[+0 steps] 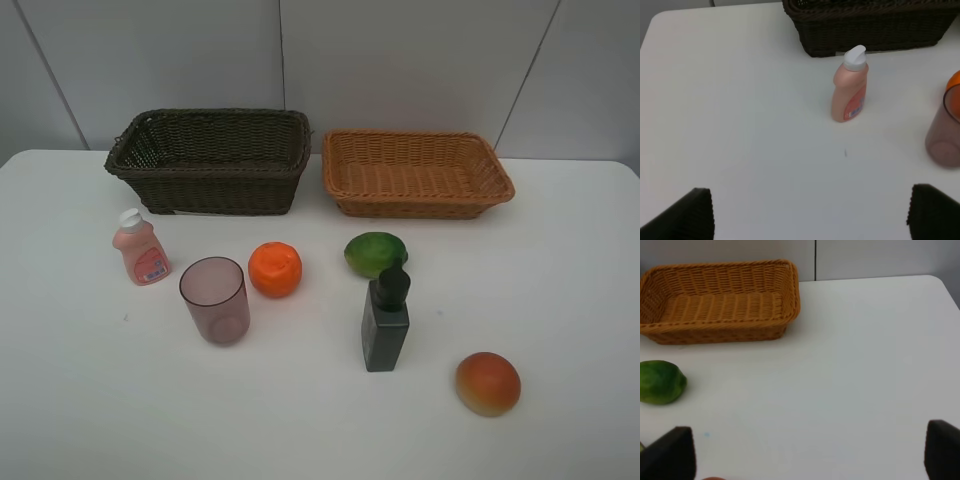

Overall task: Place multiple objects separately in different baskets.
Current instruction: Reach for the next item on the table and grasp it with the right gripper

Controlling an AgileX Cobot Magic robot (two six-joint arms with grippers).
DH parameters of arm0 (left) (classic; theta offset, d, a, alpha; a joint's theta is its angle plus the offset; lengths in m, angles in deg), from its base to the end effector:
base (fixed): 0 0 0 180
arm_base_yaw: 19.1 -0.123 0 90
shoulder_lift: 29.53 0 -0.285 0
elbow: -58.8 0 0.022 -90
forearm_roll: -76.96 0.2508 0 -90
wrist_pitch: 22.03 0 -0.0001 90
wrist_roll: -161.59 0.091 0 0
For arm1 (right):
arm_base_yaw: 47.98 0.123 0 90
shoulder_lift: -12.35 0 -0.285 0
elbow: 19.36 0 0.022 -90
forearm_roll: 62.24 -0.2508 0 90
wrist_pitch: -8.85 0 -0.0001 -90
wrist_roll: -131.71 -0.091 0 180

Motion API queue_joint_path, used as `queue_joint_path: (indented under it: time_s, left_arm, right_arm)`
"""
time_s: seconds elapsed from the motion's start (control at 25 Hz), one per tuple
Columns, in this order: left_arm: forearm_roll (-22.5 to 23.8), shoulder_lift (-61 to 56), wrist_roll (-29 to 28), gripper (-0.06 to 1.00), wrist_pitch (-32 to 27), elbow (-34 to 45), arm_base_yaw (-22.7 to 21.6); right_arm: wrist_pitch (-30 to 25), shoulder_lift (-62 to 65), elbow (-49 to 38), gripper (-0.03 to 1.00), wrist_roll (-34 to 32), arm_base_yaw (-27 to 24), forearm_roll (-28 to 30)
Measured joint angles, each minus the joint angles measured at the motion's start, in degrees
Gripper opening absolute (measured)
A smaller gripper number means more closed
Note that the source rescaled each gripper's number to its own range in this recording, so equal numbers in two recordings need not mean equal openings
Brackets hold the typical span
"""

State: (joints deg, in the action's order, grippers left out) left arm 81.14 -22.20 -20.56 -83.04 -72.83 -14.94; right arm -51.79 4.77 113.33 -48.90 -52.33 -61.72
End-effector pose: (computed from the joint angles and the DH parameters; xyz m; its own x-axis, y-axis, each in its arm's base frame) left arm -0.0063 0.0063 0.2781 -0.4473 0.0304 -0.8939 0.0146 0.9995 0.0267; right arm -0.0080 -0.0001 0.2835 -0.4292 0.0389 -0.9024 0.0856 0.9963 0.0022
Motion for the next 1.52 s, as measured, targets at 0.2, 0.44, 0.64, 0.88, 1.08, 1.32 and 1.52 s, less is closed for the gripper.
queue_joint_path:
  time_s: [0.2, 0.44, 0.64, 0.88, 1.08, 1.32, 1.52]
  left_arm:
    - [0.0, 0.0, 0.0, 1.0, 0.0, 0.0, 0.0]
    - [0.0, 0.0, 0.0, 1.0, 0.05, 0.0, 0.0]
    - [0.0, 0.0, 0.0, 1.0, 0.12, 0.0, 0.0]
    - [0.0, 0.0, 0.0, 1.0, 0.18, 0.0, 0.0]
    - [0.0, 0.0, 0.0, 1.0, 0.22, 0.0, 0.0]
    - [0.0, 0.0, 0.0, 1.0, 0.22, 0.0, 0.0]
    - [0.0, 0.0, 0.0, 1.0, 0.22, 0.0, 0.0]
  right_arm:
    - [0.0, -0.31, 0.0, 0.98, 0.0, 0.5, 0.0]
    - [0.0, -10.25, 0.68, 0.98, 0.0, 2.89, -1.21]
    - [0.0, -25.4, 6.05, 0.98, 0.0, 3.02, -2.92]
    - [3.76, -44.01, 16.36, 0.98, 0.0, 3.02, -3.03]
    - [10.43, -55.6, 21.95, 0.98, -0.18, 5.88, -5.0]
    - [10.72, -64.54, 25.63, 0.98, -6.64, 15.81, -7.8]
    - [7.75, -70.86, 29.3, 0.98, -14.96, 23.66, -7.86]
